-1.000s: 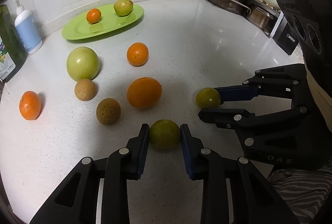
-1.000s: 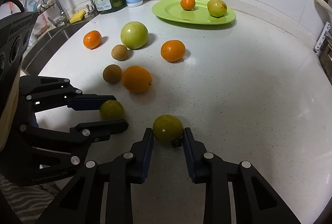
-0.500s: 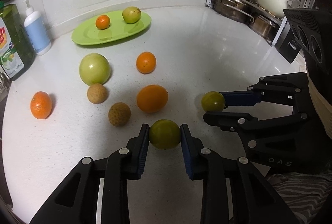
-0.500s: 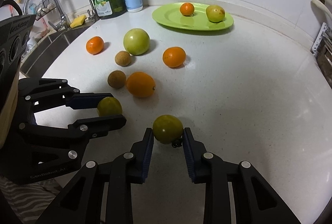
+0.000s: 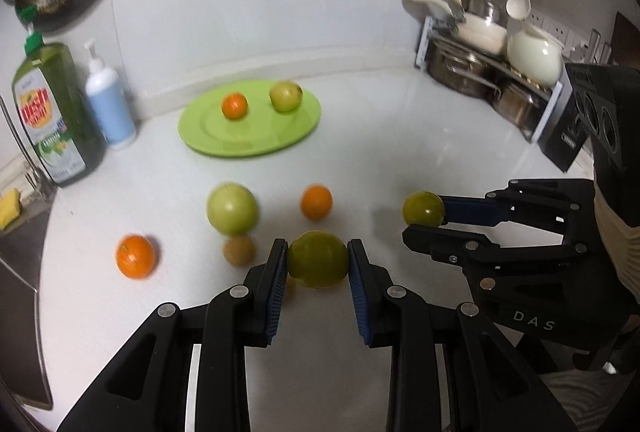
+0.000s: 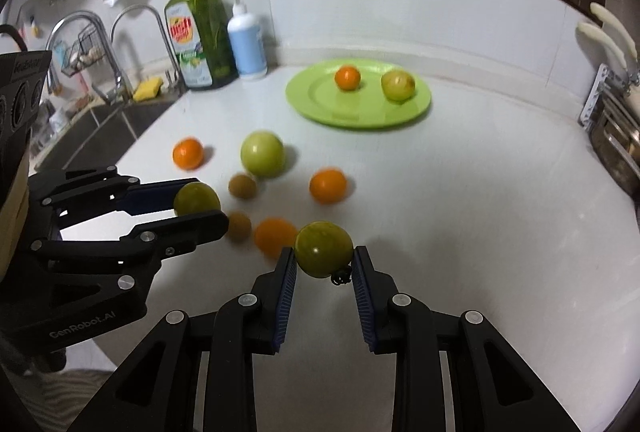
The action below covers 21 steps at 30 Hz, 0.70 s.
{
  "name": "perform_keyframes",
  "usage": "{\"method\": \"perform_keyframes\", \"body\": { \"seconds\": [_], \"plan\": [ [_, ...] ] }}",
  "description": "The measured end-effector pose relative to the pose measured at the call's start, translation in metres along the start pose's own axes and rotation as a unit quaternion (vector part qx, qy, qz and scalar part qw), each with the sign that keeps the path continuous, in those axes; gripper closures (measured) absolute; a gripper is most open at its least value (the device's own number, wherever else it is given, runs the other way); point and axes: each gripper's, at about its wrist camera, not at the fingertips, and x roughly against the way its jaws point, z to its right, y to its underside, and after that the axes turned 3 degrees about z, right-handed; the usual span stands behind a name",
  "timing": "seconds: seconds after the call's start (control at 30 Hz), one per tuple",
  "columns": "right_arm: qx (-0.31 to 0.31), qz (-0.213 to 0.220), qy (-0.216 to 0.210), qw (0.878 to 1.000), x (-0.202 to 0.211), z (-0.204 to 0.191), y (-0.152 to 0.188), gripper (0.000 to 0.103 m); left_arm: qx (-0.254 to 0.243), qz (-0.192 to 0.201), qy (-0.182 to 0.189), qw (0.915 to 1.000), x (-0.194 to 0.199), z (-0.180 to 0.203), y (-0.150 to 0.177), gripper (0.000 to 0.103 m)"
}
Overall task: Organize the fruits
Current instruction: 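Carry both small green citrus to the green plate and release them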
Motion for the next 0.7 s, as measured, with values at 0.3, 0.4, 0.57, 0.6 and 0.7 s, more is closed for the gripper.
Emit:
{"method": "perform_keyframes", "body": {
  "seconds": [0.3,0.4,0.57,0.6,0.7],
  "plan": [
    [-0.008,0.036,0.011,0.999,-0.002,0.003,-0.038,0.073,0.007,0.024,-0.020,0.9995,0.001,-0.023,-0.034,0.073],
    [-0.012,0.043,0.012,0.999,-0.008,0.005,-0.052,0.073,0.008,0.024,-0.027,0.9993,-0.005,-0.033,-0.046,0.073],
    [-0.016,0.051,0.014,0.998,-0.021,0.006,-0.077,0.073,0.020,0.024,-0.028,0.9991,-0.014,-0.052,-0.064,0.073],
    [-0.017,0.052,0.015,0.998,-0.023,0.005,-0.081,0.073,0.020,0.024,-0.028,0.9991,-0.016,-0.056,-0.068,0.073],
    [-0.017,0.054,0.018,0.998,-0.031,0.005,-0.096,0.073,0.017,0.023,-0.030,0.9991,-0.024,-0.065,-0.082,0.073]
  ]
}}
